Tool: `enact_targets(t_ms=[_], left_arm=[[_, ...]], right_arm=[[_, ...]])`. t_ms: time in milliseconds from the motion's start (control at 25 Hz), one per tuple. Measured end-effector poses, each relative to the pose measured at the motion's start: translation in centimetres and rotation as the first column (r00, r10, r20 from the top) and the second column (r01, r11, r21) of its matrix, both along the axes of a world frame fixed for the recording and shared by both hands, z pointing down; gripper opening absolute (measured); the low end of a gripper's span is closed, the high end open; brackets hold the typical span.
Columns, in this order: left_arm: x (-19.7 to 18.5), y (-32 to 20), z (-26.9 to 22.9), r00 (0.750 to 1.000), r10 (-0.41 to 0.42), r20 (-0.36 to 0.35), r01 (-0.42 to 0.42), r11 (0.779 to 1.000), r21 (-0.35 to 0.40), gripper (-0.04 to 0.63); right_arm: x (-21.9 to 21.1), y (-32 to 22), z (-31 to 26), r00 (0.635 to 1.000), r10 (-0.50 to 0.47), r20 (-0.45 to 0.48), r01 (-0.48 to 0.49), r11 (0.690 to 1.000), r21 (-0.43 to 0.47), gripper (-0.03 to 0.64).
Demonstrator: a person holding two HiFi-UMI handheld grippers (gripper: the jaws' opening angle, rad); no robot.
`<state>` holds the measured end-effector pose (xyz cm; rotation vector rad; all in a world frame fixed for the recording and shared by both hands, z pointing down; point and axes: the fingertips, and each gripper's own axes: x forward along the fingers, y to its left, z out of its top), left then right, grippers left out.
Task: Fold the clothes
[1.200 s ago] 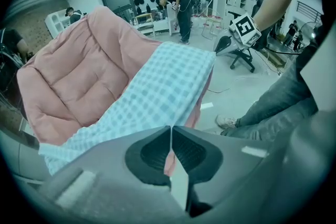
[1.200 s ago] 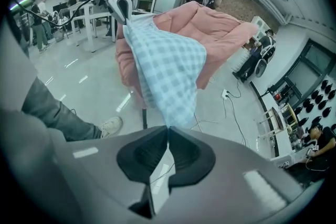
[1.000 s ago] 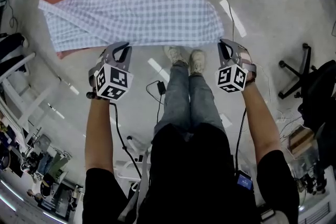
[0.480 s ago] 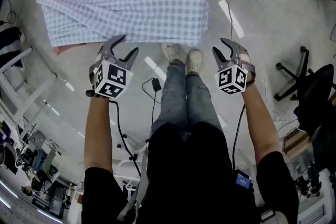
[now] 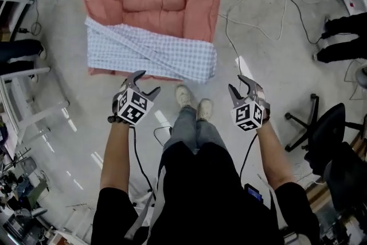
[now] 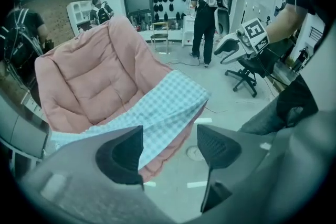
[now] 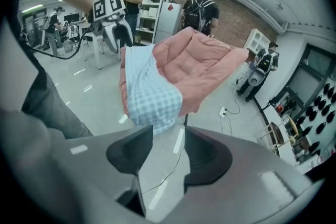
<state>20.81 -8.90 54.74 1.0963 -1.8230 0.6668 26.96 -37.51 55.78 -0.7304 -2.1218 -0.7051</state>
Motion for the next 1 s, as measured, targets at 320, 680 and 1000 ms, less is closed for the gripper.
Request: enact_targets(t_ms=[320,680,1000], left_arm=[[-1.2,1.9,-10.6,0.986,-0.135,0.099,0.131,0.990,0.047,0.325],[-2.9,12.4,-14.5,0.955,-0.246,0.163,0.242,0.969,0.048,0.301],[-9.9,20.6,-14.1,0.967,-0.199,0.160,0.187,0.978,0.089,0.262]], right_arm=[[-5.9,2.6,-13.4,0.983,-0.043,0.176,0.060,0.994,-0.093,0.179],[-9.1,13.3,-15.8,0.966,-0.177,0.188,0.201,0.972,-0.121,0.147],[-15.4,27.7,-14.5,0.990,-0.085,0.117,0.109,0.969,-0.223,0.133]])
